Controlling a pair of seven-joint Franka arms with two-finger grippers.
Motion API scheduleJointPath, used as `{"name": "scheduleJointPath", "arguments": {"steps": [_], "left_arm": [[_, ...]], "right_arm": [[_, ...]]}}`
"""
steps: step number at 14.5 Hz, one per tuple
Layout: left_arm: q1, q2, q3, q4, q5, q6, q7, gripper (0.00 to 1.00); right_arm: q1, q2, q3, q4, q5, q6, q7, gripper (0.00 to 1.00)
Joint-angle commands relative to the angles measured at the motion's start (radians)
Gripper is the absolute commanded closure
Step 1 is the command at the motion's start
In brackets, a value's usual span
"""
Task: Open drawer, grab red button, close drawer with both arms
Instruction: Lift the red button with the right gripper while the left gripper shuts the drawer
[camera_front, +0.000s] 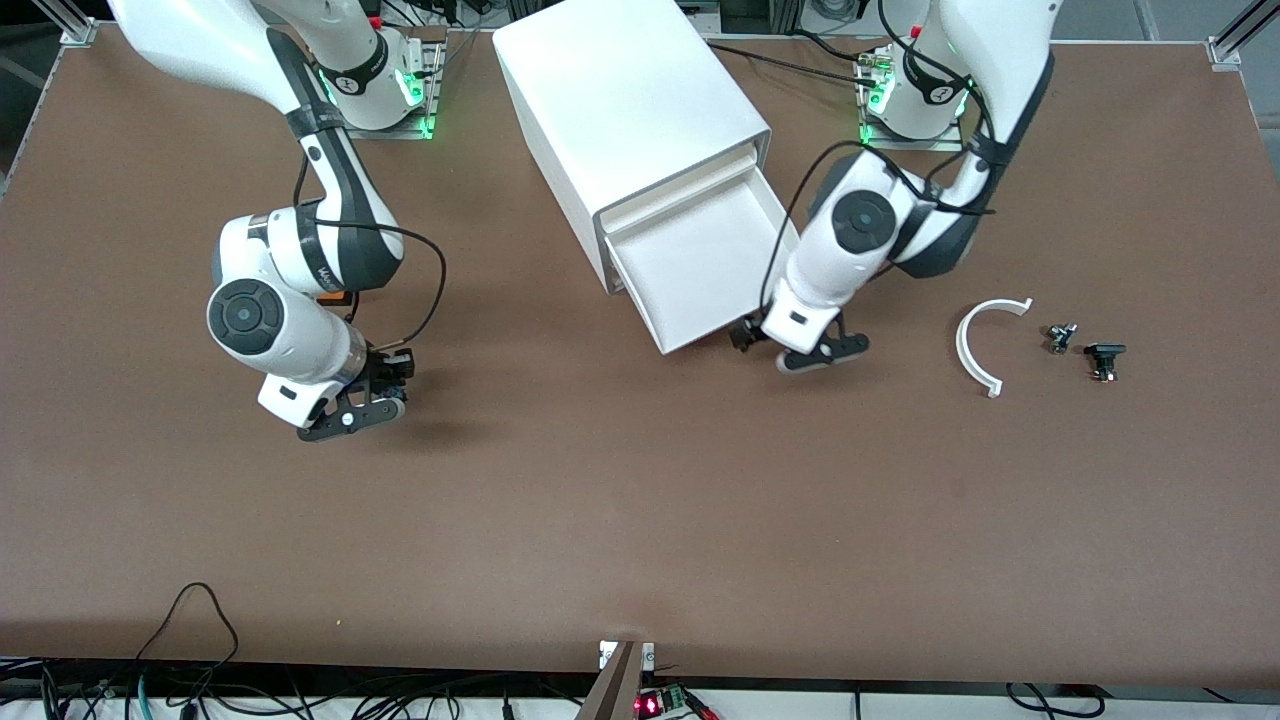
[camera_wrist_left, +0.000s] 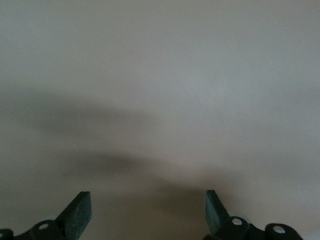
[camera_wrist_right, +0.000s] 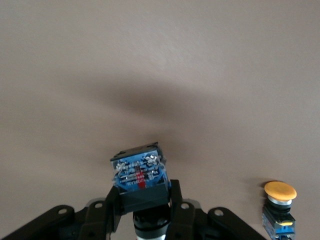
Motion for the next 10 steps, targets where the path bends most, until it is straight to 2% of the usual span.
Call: {"name": "scheduleJointPath", "arguments": {"steps": [1,4,9,10], "left_arm": [[0.001,-0.073,-0.063,-0.090,0.020,0.004,-0.014,0.00],[0.009,-0.094,-0.135,-0.117,0.020,-0.001,-0.010,0.00],[0.010,-0.102,-0.262,-0.140,0.020,-0.042,-0.005,0.00],[0.010,-0.102,-0.278,-0.144,0.020,-0.047,-0.005,0.00]], "right_arm": [[-0.018,-0.062,0.016,-0.152,-0.014,0.113,0.011,0.73],[-0.029,-0.065,0.016,-0.245,-0.014,0.231,0.015,0.69],[-0.052,-0.048,0.016,-0.370,-0.015,0.418,0.004,0.68],[-0.052,-0.051,0.016,-0.378,-0.014,0.428,0.010,0.46]]}}
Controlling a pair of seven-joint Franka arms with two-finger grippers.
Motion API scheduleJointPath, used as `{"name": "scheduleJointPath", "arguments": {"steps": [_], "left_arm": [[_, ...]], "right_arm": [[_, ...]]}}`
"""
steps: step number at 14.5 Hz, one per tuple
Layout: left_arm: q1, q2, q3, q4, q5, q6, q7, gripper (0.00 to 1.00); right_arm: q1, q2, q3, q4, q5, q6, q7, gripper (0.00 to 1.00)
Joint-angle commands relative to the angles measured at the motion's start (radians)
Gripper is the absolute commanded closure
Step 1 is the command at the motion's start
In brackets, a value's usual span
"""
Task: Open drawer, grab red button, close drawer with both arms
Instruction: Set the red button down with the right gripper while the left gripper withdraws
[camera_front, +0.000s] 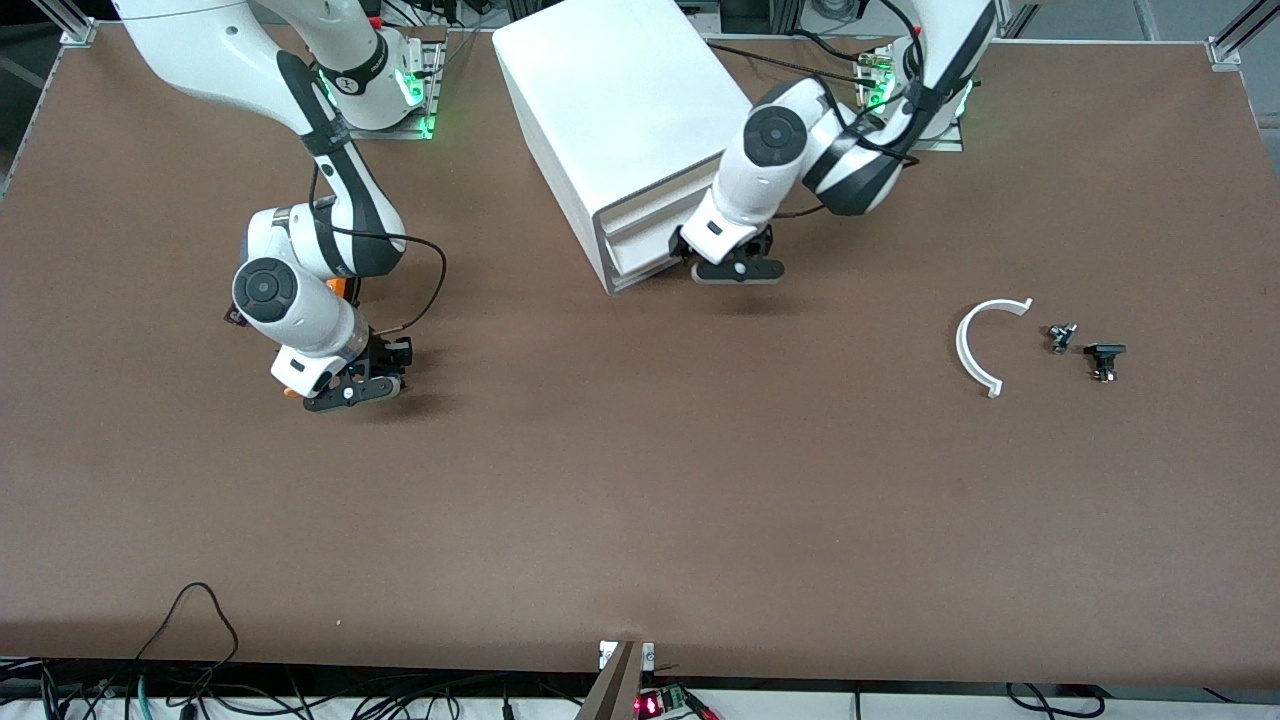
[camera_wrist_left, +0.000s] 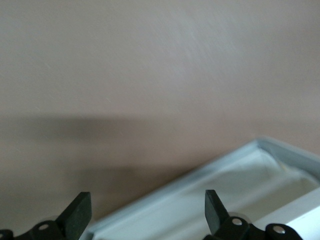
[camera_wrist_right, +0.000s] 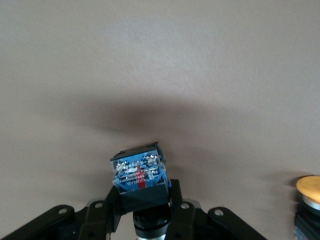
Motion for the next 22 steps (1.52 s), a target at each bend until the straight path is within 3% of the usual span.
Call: {"name": "scheduleJointPath", "arguments": {"steps": [1,4,8,13,15,17,22], "left_arm": [[0.012,-0.035,-0.045,-0.032,0.020,-0.019,-0.004,0.00],[0.024,-0.040,-0.044,-0.031,0.019,-0.018,-0.004,0.00],[0.138,-0.086,-0.019,-0.017,0.027,0.013,-0.003,0.00],[0.227,-0.170,0.114,0.081,0.028,0.010,0.061,0.00],[0.258,-0.221,0.162,0.136,0.019,-0.109,0.215,0.00],[0.270,-0.226,0.217,0.261,0.017,-0.310,0.340,0.00],[0.271,-0.276,0.415,0.464,0.017,-0.672,0.684,0.00]], "right_arm": [[-0.018,-0.048,0.017,-0.054,-0.009,0.039,0.027,0.00],[-0.018,-0.105,0.032,0.014,-0.008,-0.137,0.134,0.00],[-0.018,-0.134,0.071,0.223,0.005,-0.467,0.264,0.00],[-0.010,-0.154,0.078,0.499,0.083,-0.769,0.294,0.00],[-0.009,-0.154,0.074,0.602,0.068,-0.878,0.286,0.00],[-0.012,-0.159,0.069,0.673,0.008,-0.928,0.277,0.00],[-0.038,-0.201,0.003,0.733,-0.104,-0.919,0.255,0.00]]}}
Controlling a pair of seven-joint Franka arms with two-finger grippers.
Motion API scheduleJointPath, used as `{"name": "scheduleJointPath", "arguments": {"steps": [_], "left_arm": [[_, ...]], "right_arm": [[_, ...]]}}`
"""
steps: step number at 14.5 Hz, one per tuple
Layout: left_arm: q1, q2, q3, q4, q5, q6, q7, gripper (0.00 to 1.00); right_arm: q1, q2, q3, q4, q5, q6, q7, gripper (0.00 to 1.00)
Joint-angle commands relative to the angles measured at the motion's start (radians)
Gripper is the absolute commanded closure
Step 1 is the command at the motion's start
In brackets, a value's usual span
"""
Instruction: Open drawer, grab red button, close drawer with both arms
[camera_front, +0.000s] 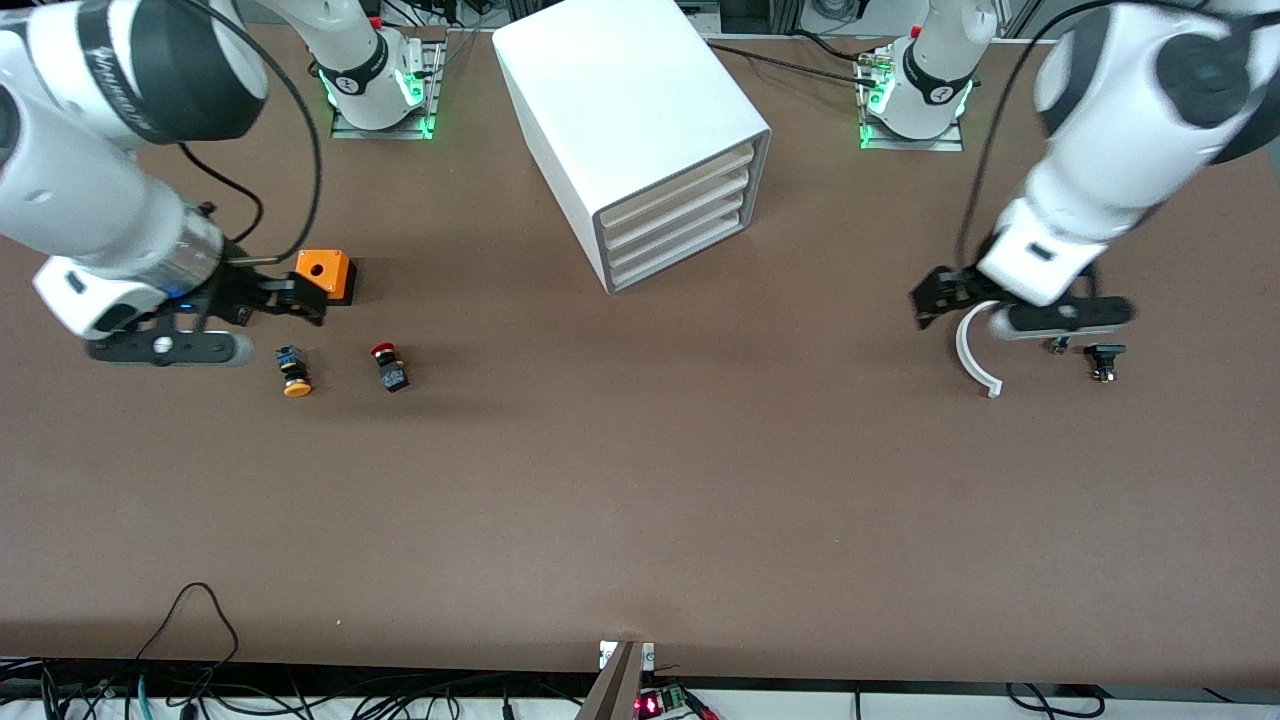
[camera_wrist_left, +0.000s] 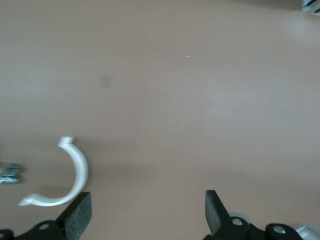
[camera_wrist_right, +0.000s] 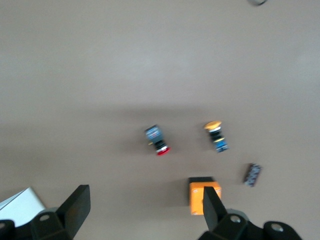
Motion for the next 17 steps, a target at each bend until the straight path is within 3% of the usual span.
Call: {"name": "scheduleJointPath", "arguments": {"steps": [1,4,7,13,15,16,17], "left_arm": [[-0.002,-0.023,0.084,0.104,0.026,-0.166,0.179,0.00],[-0.004,-0.048,0.107,0.131,0.029,-0.265,0.208,0.00],[0.007,-0.046,0.107,0.157,0.029,-0.292,0.209,0.00],[0.021,-0.040,0.107,0.170,0.029,-0.291,0.209,0.00],[0.022,-0.040,0.108,0.174,0.029,-0.291,0.209,0.00],[0.022,-0.040,0.108,0.174,0.029,-0.291,0.209,0.00],[0.024,-0.040,0.108,0.174,0.029,-0.291,0.209,0.00]], "right_arm": [[-0.057,-0.038,-0.005,0.018,-0.027,-0.003,-0.005,0.00],[-0.128,-0.071,0.010,0.009,-0.022,-0.007,-0.009,0.00],[-0.195,-0.131,0.010,-0.100,-0.017,0.005,-0.040,0.00],[-0.199,-0.157,-0.027,-0.135,-0.017,-0.082,-0.170,0.00],[-0.199,-0.231,-0.034,-0.240,-0.016,-0.040,-0.169,0.00],[-0.199,-0.309,-0.034,-0.361,-0.016,0.064,-0.169,0.00],[-0.199,-0.323,-0.036,-0.380,-0.014,0.070,-0.157,0.00]]}}
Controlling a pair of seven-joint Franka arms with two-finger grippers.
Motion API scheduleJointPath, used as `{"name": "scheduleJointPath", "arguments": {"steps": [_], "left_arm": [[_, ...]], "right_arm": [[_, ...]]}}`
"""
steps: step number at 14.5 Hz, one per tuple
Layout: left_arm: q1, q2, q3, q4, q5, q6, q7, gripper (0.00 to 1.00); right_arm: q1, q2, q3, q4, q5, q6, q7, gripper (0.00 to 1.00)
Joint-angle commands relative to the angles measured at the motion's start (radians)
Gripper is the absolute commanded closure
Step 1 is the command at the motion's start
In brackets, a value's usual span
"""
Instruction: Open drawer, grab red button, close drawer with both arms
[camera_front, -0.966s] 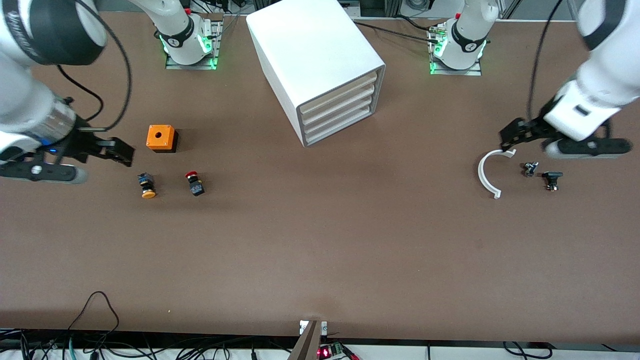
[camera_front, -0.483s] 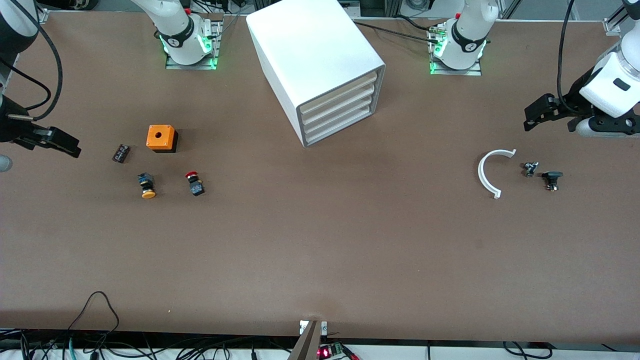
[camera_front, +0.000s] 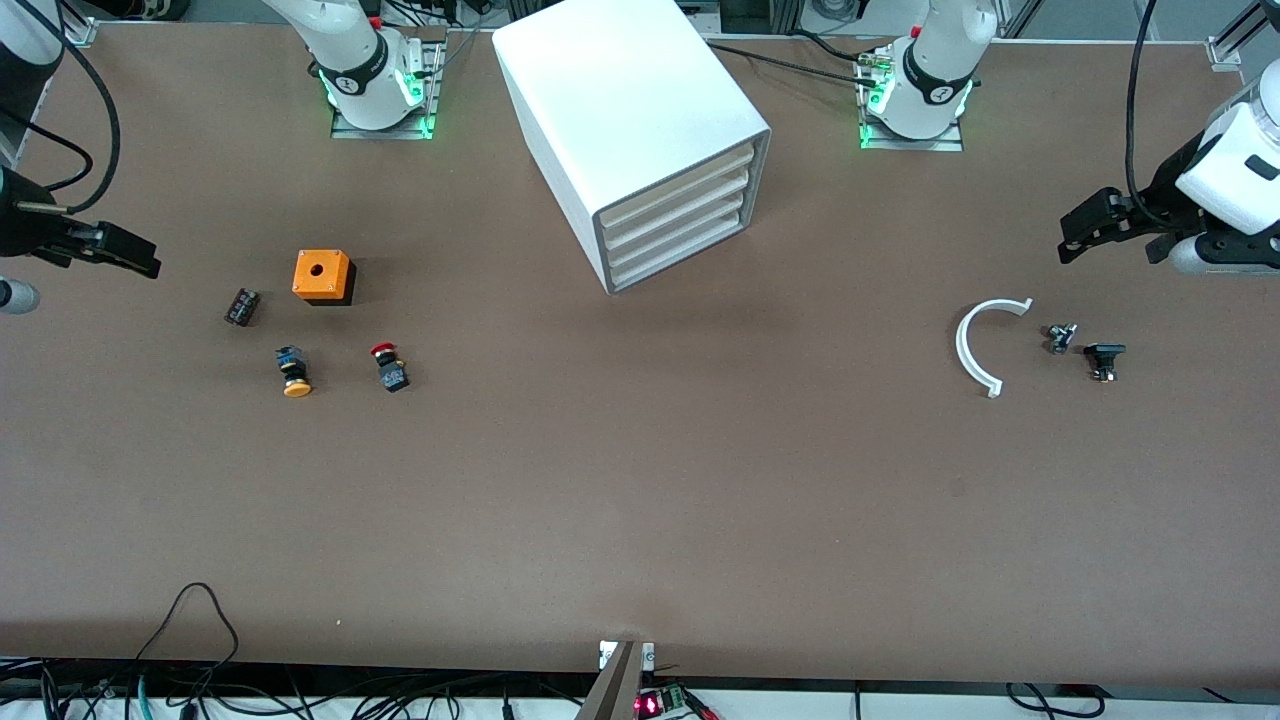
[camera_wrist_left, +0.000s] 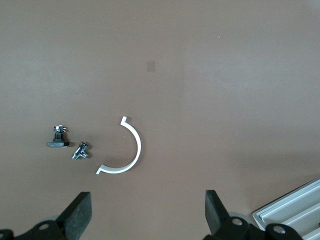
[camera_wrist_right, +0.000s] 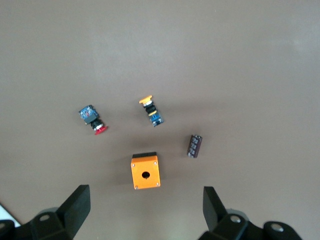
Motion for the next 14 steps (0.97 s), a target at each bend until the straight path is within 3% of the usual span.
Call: {"name": "scheduleJointPath", "arguments": {"steps": [1,14], "left_arm": [[0.004,0.010,-0.003,0.030,0.029,-0.024,0.018,0.00],[0.002,0.010,-0.006,0.040,0.029,-0.024,0.016,0.00]], "right_arm": [[-0.003,-0.122,0.001,-0.159,0.004,0.075,0.003,0.00],[-0.003,-0.107,-0.004,-0.108,0.002,0.004,-0.080,0.00]]}}
